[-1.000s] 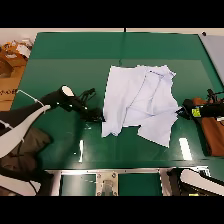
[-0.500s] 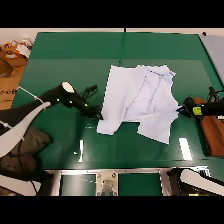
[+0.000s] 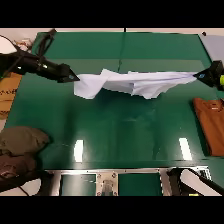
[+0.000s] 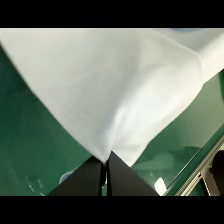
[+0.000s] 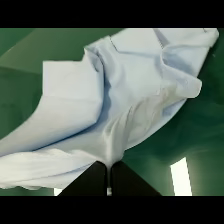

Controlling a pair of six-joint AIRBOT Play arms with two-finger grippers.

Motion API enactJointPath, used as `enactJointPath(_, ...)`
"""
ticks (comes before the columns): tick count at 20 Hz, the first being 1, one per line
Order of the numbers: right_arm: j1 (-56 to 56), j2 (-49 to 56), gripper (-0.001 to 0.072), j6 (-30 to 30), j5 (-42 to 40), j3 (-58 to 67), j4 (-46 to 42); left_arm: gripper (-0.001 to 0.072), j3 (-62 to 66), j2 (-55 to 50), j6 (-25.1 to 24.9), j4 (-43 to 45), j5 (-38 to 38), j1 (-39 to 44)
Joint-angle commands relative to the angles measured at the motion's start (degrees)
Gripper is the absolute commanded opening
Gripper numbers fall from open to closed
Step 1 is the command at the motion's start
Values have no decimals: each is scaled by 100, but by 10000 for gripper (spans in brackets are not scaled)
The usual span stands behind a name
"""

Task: Fold the shirts.

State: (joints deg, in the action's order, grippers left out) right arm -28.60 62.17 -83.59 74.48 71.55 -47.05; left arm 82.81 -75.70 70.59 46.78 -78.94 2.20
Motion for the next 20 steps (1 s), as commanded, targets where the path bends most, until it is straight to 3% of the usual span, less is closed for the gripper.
enactJointPath(1,472,-330,16,-2,358,-66,236,21,-79,225,-55,-92,-262,101)
enactJointPath(6,872,-374,16,114,168,-2009,-35,21,-1759,225,-273,-76,-85,507)
enactJointPath(12,885,-317,16,634,-850,-4068,-31,23,-4089,-15,-660,-72,1727,525)
enactJointPath(13,883,-289,16,658,-883,-4131,-33,96,-4166,-74,-658,-59,1847,525)
enactJointPath(14,883,-273,16,732,-892,-4133,-26,471,-4170,-76,-656,-50,1860,525)
enactJointPath(15,883,-273,16,763,-894,-4118,-26,627,-4113,-70,-566,-35,1764,522)
enactJointPath(17,879,-273,16,782,-911,-4116,-35,618,-3899,-70,-439,407,1307,522)
enactJointPath(20,876,-273,16,911,-914,-4116,-35,618,-3860,-70,212,1191,1045,522)
